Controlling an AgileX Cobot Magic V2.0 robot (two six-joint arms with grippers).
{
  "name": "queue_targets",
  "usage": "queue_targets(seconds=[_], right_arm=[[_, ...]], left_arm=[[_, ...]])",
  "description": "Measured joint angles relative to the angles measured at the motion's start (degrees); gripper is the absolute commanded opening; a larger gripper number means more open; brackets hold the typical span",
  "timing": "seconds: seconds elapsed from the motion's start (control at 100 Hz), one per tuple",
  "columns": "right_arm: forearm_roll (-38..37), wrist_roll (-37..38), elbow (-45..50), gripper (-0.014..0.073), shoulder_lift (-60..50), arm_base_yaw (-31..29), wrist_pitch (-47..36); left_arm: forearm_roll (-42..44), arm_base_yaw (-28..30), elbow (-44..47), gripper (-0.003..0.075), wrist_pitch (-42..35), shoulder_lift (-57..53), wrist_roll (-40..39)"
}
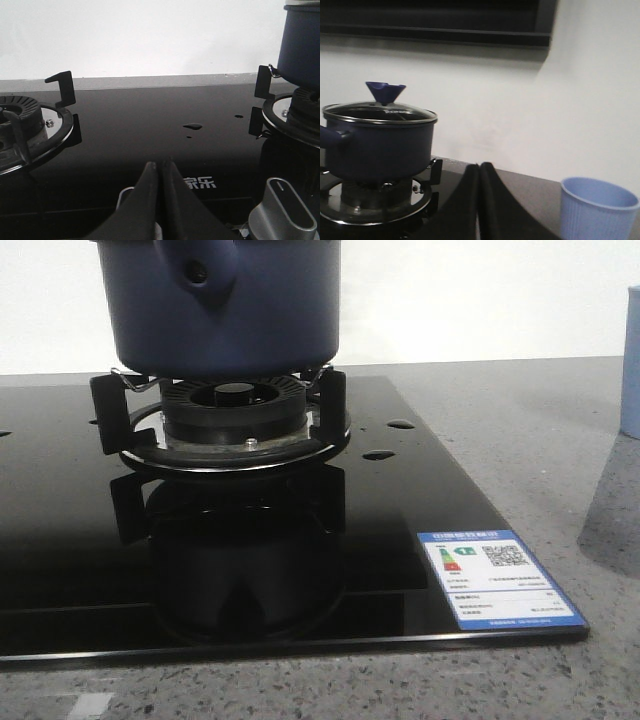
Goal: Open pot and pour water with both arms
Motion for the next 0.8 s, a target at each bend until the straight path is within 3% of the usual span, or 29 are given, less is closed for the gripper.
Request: queue_targets(seconds=[0.21, 0.36, 0.54, 0.64, 0.8], right_arm=[[11.1, -12.8, 0.0, -0.0060, 6.8, 2.8, 2.2], [30.1, -31.5, 0.0, -0.0060, 10.1, 8.3, 7.3], [50.5, -53.8, 0.0, -0.0060, 10.4, 15.5, 19.5], [55.7, -58.4, 1.2, -0.0060, 8.7, 16.4, 26.0], [57.5, -60.0, 5.2, -0.0060, 1.7, 15.8, 29.6]], left_arm=[[0.0, 0.0, 0.0, -0.0020, 0.0, 0.0, 0.0], [0.0, 0.0, 0.0, -0.0020, 0.0, 0.0, 0.0], [0.0, 0.0, 0.0, -0.0020, 0.0, 0.0, 0.0], [0.0, 0.0, 0.0, -0.0020, 0.0, 0.0, 0.0], [0.0, 0.0, 0.0, -0.0020, 0.0, 0.0, 0.0]])
